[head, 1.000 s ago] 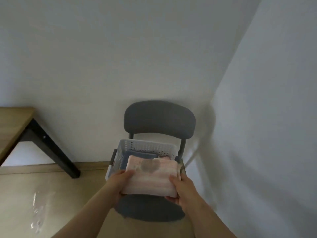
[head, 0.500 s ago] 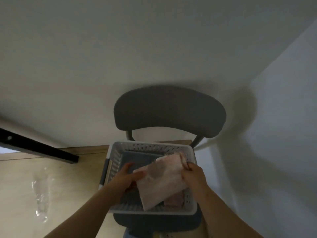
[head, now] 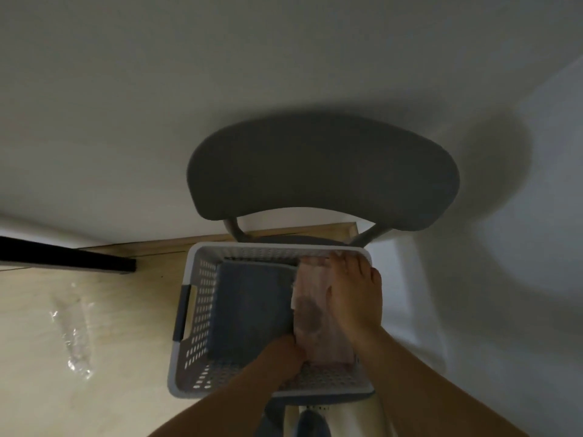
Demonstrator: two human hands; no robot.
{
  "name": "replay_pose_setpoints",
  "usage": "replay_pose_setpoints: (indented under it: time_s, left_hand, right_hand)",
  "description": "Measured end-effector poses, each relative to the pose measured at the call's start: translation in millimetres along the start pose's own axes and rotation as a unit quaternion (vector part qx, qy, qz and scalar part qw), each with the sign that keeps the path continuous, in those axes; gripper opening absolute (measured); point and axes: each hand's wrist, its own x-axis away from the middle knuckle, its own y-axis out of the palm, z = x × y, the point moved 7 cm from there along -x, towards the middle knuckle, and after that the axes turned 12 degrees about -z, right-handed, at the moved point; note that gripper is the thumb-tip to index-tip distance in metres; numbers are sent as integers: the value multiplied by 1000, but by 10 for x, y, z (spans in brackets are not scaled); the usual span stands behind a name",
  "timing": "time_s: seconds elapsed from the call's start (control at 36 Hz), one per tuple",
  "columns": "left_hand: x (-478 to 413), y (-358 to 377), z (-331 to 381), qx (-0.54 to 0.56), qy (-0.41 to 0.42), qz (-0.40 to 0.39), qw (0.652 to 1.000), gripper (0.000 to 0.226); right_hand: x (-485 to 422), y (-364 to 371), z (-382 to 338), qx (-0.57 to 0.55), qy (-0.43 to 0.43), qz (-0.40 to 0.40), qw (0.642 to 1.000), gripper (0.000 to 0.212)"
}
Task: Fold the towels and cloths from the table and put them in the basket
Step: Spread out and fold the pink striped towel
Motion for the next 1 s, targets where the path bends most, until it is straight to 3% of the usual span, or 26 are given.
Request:
replay_pose_setpoints:
  time_s: [0.08,0.19,0.28,0.36,0.44,0.58,0.69,0.86,1.0]
  left_hand:
    - [-117,16,-71,-52,-39,9,998,39]
    - [-203,-25,-201,-66,-79,38,994,38]
    - [-227,-45,-238,-72,-87,64,992,36]
    - [-253,-49,-247,-88,-93,86,988,34]
    - [-288,-42,-273,-95,-90,94,987,32]
    - [-239,-32,-278,-110,-42,88,989,29]
    - [33,-111,-283,-106,-33,128,986,28]
    - [755,-44,-192,30,42,267,962,27]
    - [1391,409,-357,165,118,312,928,19]
  right_hand:
    - [73,238,-9,-30,-16,-55,998,48]
    - [125,636,0,-81,-16,-197,977,48]
    - [132,767,-24,-122,-20,-222,967,42]
    - [120,870,-15,-156,-9,-260,953,56]
    - [111,928,11,-167,-5,-255,952,56]
    - [259,829,23,-169,8,-210,963,36]
    - [507,700,-11,-171,29,-204,964,35]
    - [1008,526,-131,-255,45,-193,946,33]
    - [1650,356,-214,-292,-12,-203,935,30]
